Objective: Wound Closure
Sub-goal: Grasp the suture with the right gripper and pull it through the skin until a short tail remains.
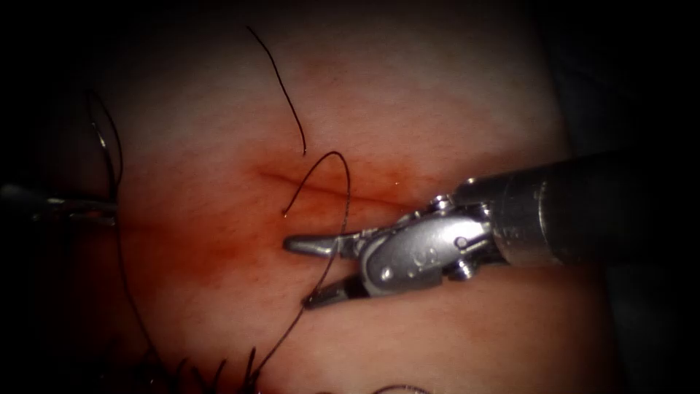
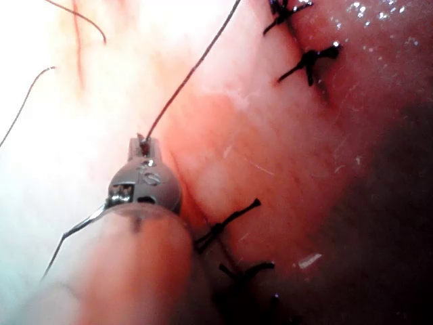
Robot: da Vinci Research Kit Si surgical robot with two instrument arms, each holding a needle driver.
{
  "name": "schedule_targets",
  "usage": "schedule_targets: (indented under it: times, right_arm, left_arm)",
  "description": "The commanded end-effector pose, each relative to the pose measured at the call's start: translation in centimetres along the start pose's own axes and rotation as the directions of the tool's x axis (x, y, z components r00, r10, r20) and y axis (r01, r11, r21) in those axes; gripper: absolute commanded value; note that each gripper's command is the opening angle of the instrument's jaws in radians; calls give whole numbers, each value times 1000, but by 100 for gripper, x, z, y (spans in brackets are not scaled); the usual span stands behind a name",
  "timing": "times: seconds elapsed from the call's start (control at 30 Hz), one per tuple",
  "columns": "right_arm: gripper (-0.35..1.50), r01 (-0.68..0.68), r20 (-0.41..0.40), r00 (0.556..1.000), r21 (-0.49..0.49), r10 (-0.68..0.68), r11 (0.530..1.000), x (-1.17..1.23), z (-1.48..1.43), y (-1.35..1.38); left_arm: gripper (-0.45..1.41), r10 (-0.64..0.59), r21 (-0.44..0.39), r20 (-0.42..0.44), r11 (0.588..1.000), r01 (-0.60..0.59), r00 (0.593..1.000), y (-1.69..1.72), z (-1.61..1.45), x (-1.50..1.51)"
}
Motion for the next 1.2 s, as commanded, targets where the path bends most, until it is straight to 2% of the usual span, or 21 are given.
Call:
schedule_targets:
  times: [0.03, 0.23, 0.43, 0.57, 0.73, 0.8, 0.9, 0.93, 0.97, 1.0, 1.03, 1.07, 1.2]
  right_arm:
    - [145, 1, -17, 1000, 0, -1, 1000, 3, -4, -12]
    - [145, -14, -42, 999, -24, 13, 1000, 39, -63, -43]
    - [145, -35, -51, 998, -8, 35, 999, 70, -128, -55]
    - [147, -60, -43, 997, -36, 59, 998, 80, -160, -46]
    - [147, -91, -21, 996, -95, 89, 991, 76, -200, -10]
    - [145, -79, 1, 997, -127, 79, 989, 65, -197, 2]
    - [147, -84, -7, 996, -134, 84, 987, 46, -178, 14]
    - [147, -82, -10, 997, -141, 82, 987, 27, -153, 21]
    - [147, -82, -13, 997, -142, 81, 987, 21, -147, 23]
    - [147, -78, -22, 997, -144, 76, 987, 2, -124, 29]
    - [147, -76, -20, 997, -149, 74, 986, -5, -114, 31]
    - [147, -69, -30, 997, -161, 65, 985, -21, -93, 33]
    - [148, -55, -57, 997, -189, 45, 980, -40, -53, 33]
  left_arm:
    - [-45, 1, -1, -2, 1000, -1, 1000, -1, 8, -3]
    - [-45, 1, -1, -2, 1000, -1, 1000, -1, 9, -4]
    - [-45, 1, -1, -2, 1000, -1, 1000, -2, 10, -4]
    - [-45, 2, -3, -1, 1000, -2, 1000, -2, 10, -4]
    - [-45, 1, -3, 0, 1000, -1, 1000, -1, 10, -3]
    - [-45, 1, -3, 0, 1000, -1, 1000, -2, 11, -3]
    - [-45, 0, -2, 2, 1000, 0, 1000, -2, 12, -2]
    - [-45, 1, -1, 2, 1000, -1, 1000, -1, 13, -2]
    - [-45, 1, -4, 3, 1000, -1, 1000, -1, 13, -2]
    - [-45, 1, -4, 3, 1000, -1, 1000, -1, 13, -2]
    - [-45, 2, -4, 3, 1000, -2, 1000, -1, 12, -2]
    - [-45, 2, -5, 2, 1000, -2, 1000, -1, 12, -2]
    - [-45, -3, -6, 0, 1000, 3, 1000, 0, 10, -3]
